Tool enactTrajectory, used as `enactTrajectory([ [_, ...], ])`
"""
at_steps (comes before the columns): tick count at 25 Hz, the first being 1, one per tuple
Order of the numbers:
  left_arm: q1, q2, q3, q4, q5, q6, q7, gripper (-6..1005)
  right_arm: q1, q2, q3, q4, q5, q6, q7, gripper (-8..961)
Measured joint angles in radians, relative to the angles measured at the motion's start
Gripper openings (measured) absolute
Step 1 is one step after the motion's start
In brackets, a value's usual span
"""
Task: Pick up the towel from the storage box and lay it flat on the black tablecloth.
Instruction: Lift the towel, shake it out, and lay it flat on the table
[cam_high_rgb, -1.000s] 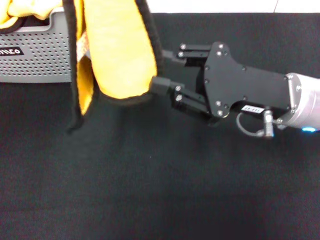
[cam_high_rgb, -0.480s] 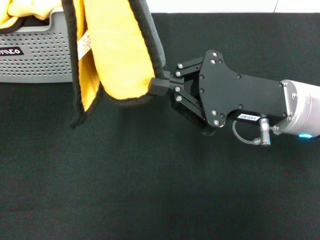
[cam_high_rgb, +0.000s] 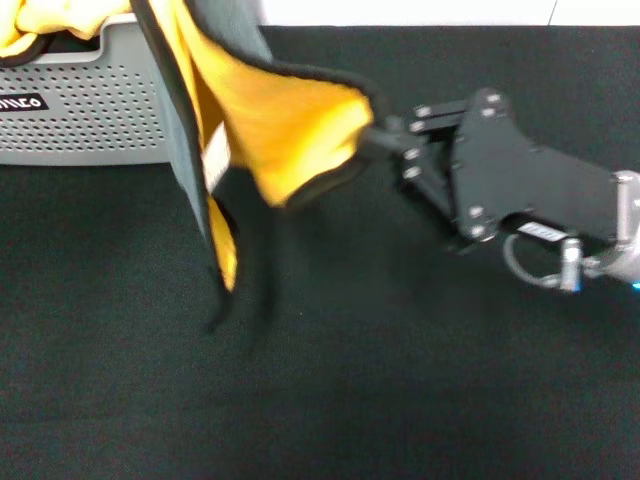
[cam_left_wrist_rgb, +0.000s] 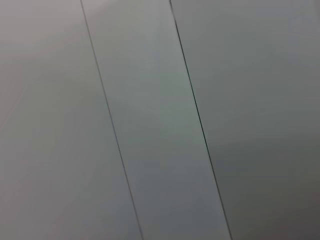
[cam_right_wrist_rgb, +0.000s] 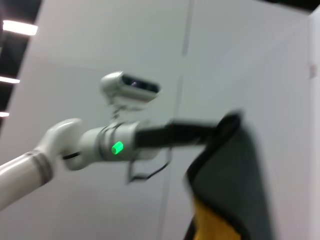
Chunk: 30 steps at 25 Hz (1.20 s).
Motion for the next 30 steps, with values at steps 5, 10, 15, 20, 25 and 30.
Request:
enactTrajectory([
  [5, -0.009, 0.001, 0.012, -0.009, 0.151, 0.103, 0.093, 13, -0.111, -0.034, 0.125, -0.063, -0.008, -0.016, 0.032, 11],
  [10, -0.019, 0.008, 0.024, -0.035, 0.186, 0.153, 0.126, 13, -0.158, -0.072, 0.239, -0.153, -0.033, -0.015, 0.076, 12],
  [15, -0.069, 0.012, 0.05, -0.074, 0.25, 0.174, 0.134, 13, -0.152, -0.073, 0.445, -0.206, -0.172, -0.005, 0.15, 13],
  [20, -0.116, 0.021, 0.081, -0.129, 0.281, 0.178, 0.156, 14, -0.125, -0.062, 0.604, -0.258, -0.336, 0.02, 0.228, 14],
  [25, -0.163, 0.022, 0.097, -0.186, 0.317, 0.18, 0.186, 14, -0.115, -0.06, 0.62, -0.272, -0.396, 0.031, 0.261, 15],
  [30, -0.172, 0.055, 0.098, -0.196, 0.252, 0.291, 0.161, 14, -0.271, -0.022, 0.616, -0.458, -0.524, -0.025, 0.409, 16],
])
